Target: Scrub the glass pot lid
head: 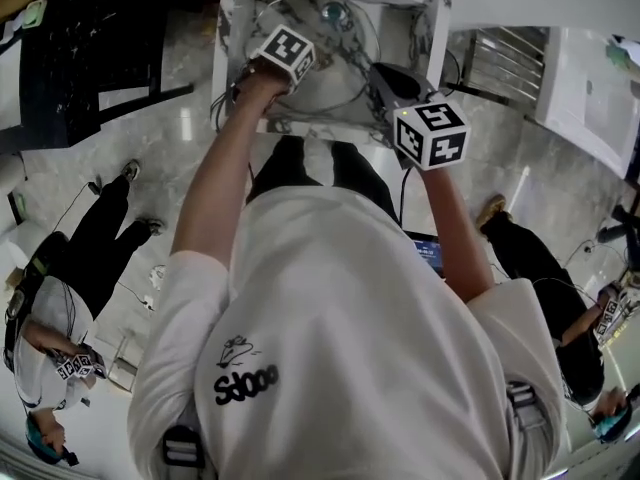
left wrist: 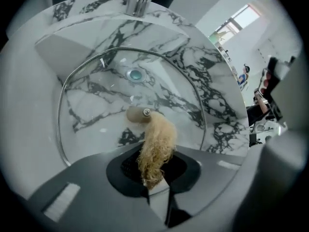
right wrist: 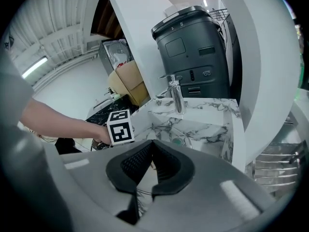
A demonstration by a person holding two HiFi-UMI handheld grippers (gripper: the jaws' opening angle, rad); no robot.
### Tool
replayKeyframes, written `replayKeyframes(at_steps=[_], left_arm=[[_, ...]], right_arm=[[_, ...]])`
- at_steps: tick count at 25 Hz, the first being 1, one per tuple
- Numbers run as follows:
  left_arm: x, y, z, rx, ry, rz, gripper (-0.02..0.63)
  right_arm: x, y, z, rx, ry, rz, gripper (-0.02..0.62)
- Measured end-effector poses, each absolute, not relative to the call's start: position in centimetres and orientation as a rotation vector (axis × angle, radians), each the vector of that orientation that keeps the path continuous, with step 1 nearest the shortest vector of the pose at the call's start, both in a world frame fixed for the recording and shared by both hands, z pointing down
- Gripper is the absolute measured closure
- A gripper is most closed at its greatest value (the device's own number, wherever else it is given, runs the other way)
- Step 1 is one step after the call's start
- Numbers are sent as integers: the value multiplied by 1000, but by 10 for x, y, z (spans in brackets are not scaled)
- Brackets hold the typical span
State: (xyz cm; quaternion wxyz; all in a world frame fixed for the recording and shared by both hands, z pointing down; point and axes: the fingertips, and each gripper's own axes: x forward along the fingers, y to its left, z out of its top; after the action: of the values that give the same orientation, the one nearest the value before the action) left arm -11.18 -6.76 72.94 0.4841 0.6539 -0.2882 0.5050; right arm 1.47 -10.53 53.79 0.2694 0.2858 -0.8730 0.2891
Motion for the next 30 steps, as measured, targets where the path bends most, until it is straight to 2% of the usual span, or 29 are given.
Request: replayKeyframes(at_steps=[15, 20, 30], left_arm=[[-146, -130, 734, 1649, -951, 1391, 574], [-155, -154, 732, 1650, -1038, 1356, 574], [-127, -185, 728, 1819, -1120, 1386, 574]], right_arm=[[9, -127, 546, 767, -2349, 809, 592], [13, -134, 547, 792, -2342, 828, 592], [16, -141, 548, 824, -2338, 847, 592]])
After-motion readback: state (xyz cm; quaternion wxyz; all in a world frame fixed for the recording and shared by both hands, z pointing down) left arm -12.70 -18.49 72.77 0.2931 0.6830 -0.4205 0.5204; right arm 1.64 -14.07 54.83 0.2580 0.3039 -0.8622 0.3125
